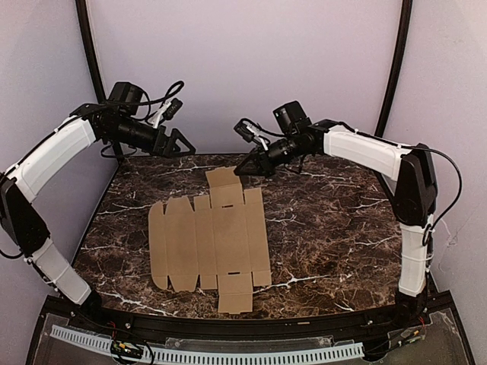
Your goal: Fold the paper box
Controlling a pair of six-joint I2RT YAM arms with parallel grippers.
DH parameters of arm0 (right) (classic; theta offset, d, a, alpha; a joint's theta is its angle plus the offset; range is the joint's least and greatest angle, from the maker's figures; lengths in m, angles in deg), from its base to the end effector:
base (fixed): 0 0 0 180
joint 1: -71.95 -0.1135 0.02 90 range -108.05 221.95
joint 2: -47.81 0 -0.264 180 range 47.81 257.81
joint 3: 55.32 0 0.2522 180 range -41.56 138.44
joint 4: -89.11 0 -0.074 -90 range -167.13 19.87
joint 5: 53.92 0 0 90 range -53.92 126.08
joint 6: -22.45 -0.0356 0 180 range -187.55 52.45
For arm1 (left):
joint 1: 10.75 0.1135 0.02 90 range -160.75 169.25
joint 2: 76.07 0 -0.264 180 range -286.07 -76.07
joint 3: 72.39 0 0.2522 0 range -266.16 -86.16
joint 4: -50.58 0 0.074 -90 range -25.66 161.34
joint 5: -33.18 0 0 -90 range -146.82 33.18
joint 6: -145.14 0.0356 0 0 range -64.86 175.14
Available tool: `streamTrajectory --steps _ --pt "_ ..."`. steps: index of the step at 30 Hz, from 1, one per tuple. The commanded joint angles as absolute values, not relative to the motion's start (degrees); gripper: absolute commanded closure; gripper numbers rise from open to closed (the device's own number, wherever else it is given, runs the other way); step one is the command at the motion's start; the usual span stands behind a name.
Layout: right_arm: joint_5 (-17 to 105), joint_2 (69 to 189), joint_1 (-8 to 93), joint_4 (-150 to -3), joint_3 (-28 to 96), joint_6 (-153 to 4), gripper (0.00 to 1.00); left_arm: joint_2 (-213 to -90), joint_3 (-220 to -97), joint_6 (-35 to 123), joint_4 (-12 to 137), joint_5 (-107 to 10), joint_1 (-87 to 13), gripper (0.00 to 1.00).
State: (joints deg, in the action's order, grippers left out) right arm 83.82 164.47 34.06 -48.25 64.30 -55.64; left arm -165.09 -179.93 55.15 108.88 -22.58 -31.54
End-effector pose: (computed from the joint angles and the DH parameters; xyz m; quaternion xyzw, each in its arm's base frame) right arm 0.3513 0.3068 0.2999 -0.5045 0.6783 0.4443 0.2965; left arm 0.3052 -0.1373 0.3914 0.2791 0.8286 -0.3353 0.3508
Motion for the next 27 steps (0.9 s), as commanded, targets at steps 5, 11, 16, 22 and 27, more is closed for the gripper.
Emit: streamTrajectory --steps 5,11,16,22,27 --pt "85.41 165.29 32.05 -38.17 74.29 -52.62 1.00 -171.91 -189.80 66.35 114.47 -12.04 -31.75 0.12" --pt "85.39 168.22 31.22 -32.67 83.62 -52.08 1.00 -175.38 -192.28 70.36 116.71 -6.69 -31.75 0.27" --pt "84.86 169.38 30.77 -31.54 86.02 -52.92 1.00 -175.77 -192.36 71.14 116.34 -3.42 -31.75 0.42" --pt "84.07 170.81 30.07 -30.91 88.74 -54.16 1.00 -175.70 -192.25 72.68 117.54 -1.75 -31.75 0.53" --pt "83.90 172.00 29.65 -30.80 92.01 -55.43 1.00 -175.74 -192.00 73.60 118.23 -0.17 -31.83 0.56"
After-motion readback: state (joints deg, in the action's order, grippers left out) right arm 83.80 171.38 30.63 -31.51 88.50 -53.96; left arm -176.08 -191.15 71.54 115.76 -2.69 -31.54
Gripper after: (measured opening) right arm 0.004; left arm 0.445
